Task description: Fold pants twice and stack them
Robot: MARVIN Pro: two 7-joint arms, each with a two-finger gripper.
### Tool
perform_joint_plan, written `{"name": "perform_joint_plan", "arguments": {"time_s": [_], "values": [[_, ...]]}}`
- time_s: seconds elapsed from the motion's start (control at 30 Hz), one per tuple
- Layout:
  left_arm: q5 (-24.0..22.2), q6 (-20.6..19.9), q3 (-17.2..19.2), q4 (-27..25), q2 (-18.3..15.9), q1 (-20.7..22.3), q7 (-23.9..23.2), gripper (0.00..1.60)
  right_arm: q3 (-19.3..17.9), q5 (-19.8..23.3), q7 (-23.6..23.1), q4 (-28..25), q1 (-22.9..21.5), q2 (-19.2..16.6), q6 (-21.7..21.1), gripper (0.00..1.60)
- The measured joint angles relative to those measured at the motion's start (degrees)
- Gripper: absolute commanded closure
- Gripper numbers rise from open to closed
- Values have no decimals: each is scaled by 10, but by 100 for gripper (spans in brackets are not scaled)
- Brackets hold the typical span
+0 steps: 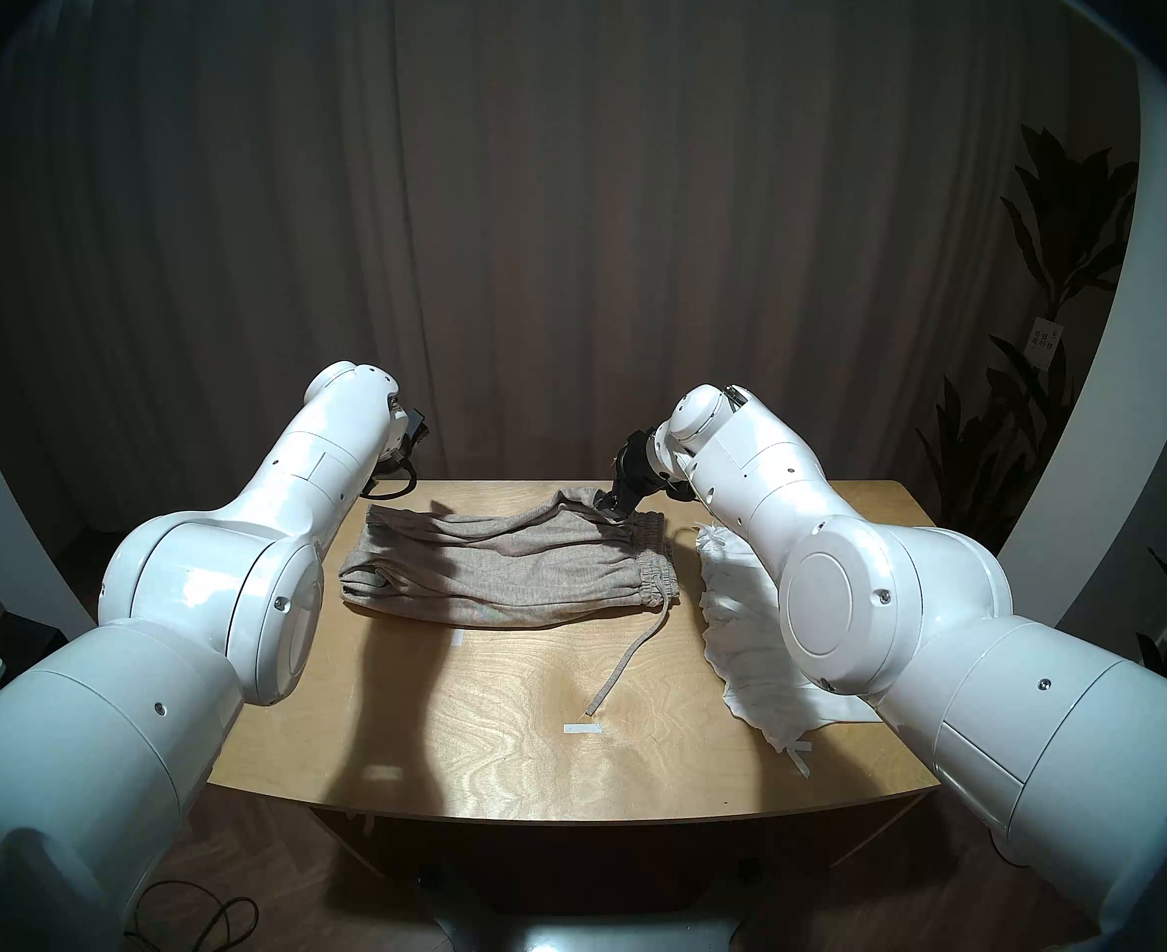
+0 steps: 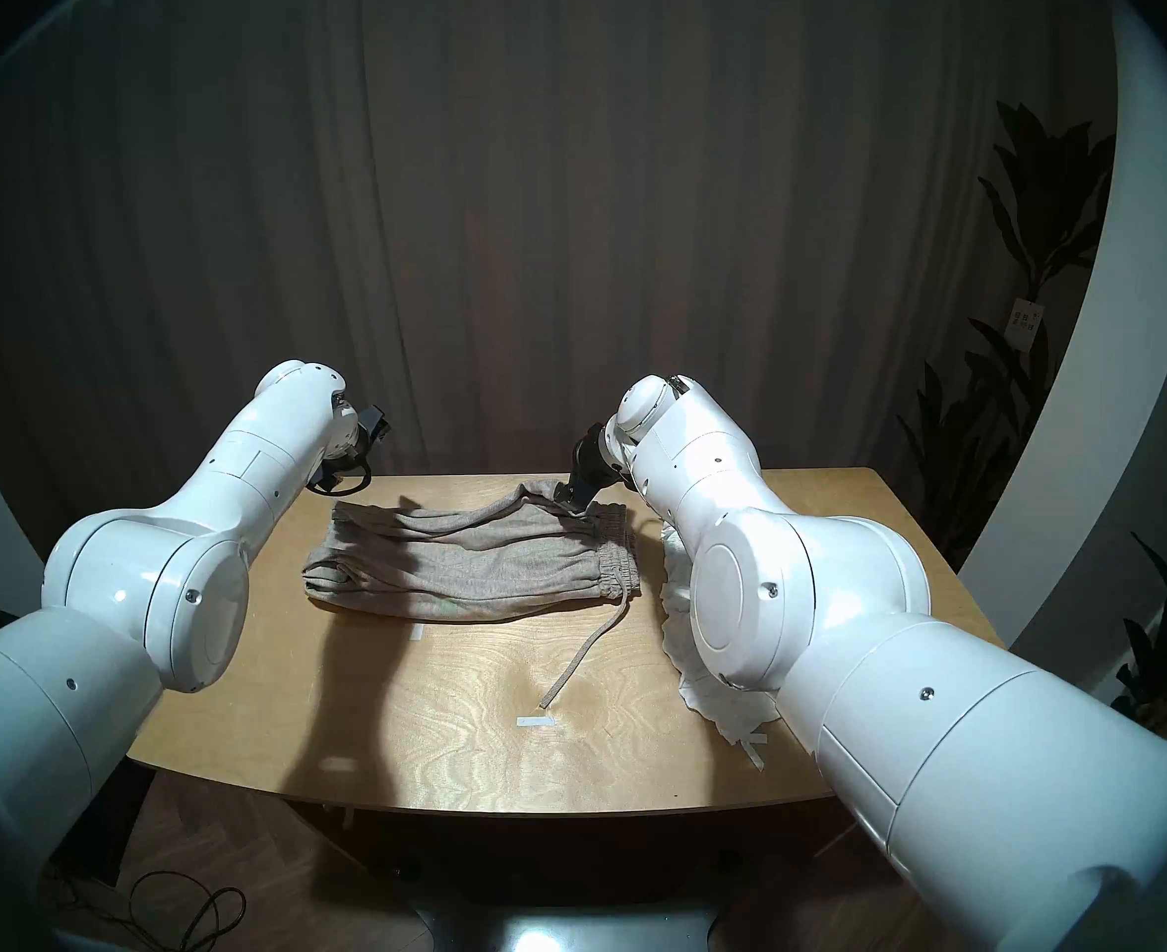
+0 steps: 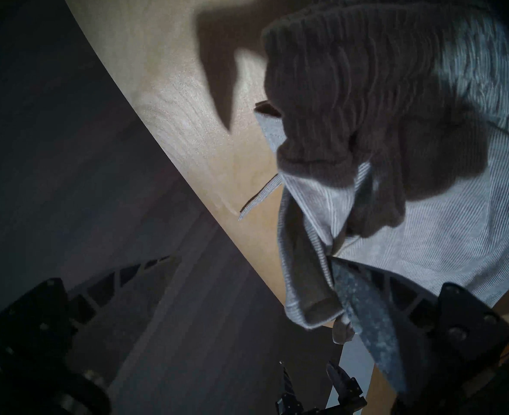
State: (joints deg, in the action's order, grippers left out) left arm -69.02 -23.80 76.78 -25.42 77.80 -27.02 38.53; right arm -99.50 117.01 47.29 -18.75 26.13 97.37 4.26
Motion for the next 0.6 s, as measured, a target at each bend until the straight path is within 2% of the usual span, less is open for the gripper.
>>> {"name": "perform_joint_plan", "arguments": {"time_s": [0.23, 0.3, 0.33, 0.6], "values": [[2, 14, 5, 0, -15, -3, -18, 0, -5, 2, -44, 19, -6, 0, -12, 0], [2, 19, 8, -1, -20, -5, -22, 0, -6, 2, -58, 22, -7, 0, -18, 10], [2, 22, 11, -2, -24, -7, -25, 0, -6, 2, -69, 22, -7, 0, -24, 2], [2, 36, 23, -10, -43, -24, -36, 0, -8, 3, -124, 27, -3, 1, -53, 0]]}}
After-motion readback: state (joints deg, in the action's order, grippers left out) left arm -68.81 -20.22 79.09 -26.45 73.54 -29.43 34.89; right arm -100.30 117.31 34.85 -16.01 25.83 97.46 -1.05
